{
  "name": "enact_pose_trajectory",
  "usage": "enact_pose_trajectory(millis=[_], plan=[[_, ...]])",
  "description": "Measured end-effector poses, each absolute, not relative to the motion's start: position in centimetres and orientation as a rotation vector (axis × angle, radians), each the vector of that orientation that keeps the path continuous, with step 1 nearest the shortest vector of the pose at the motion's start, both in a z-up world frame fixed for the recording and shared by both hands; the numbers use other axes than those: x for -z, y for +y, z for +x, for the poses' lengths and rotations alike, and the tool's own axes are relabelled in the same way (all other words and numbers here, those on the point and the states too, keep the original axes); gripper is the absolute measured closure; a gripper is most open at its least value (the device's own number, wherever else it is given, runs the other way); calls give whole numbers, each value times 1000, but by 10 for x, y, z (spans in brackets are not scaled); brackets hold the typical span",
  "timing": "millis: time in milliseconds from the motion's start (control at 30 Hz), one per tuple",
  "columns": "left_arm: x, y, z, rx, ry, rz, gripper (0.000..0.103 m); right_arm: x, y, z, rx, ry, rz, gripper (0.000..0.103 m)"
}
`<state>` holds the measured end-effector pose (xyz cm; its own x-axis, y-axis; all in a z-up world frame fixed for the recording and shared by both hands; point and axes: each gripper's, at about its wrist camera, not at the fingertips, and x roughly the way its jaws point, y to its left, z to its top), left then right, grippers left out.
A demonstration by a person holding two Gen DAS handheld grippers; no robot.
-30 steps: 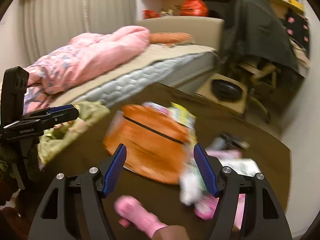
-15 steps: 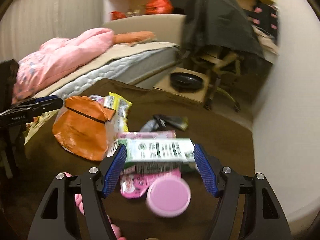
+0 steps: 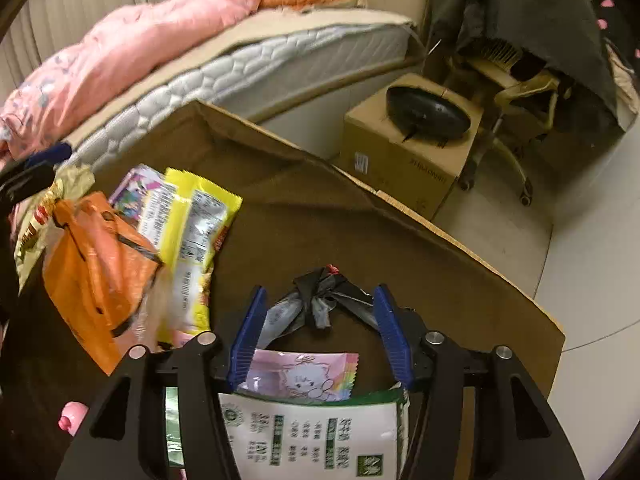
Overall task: Collect trash
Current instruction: 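Move the right tool back toward the table, then grasp the green-white milk carton with the left tool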
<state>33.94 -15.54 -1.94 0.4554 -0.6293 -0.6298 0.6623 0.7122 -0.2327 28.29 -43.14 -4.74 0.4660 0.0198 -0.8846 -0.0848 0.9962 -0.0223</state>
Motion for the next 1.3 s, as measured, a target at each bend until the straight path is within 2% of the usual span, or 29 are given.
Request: enact_pose_trajectory(millis=[100,267,567,733,933,1133,1167,1200,1300], plan=[[33,-166,363,811,820,60,35,45,-432,282,-104,1077,-117,51],[47,-166,382,786,859,-12,35,37,-451,248,-98,950,-71,51],[3,-166,322,847,662,38,35,46,-496,164,-15,876,147,51],[3,-229,283,1072,727,159,35,48,-497,125,143,848,77,51],[34,-314,253,1240,855,293,35,47,-514,73,254,777,166,51],[61,-353,238,1222,954,435,35,50,-514,32,260,727,230,51],[63,-354,236,1212,972,453,36,50,-511,31,260,723,230,51],[64,-356,233,1175,976,496,44,51,-507,26,258,716,228,51],[61,-354,231,1143,999,491,51,47,-492,18,243,698,218,51]])
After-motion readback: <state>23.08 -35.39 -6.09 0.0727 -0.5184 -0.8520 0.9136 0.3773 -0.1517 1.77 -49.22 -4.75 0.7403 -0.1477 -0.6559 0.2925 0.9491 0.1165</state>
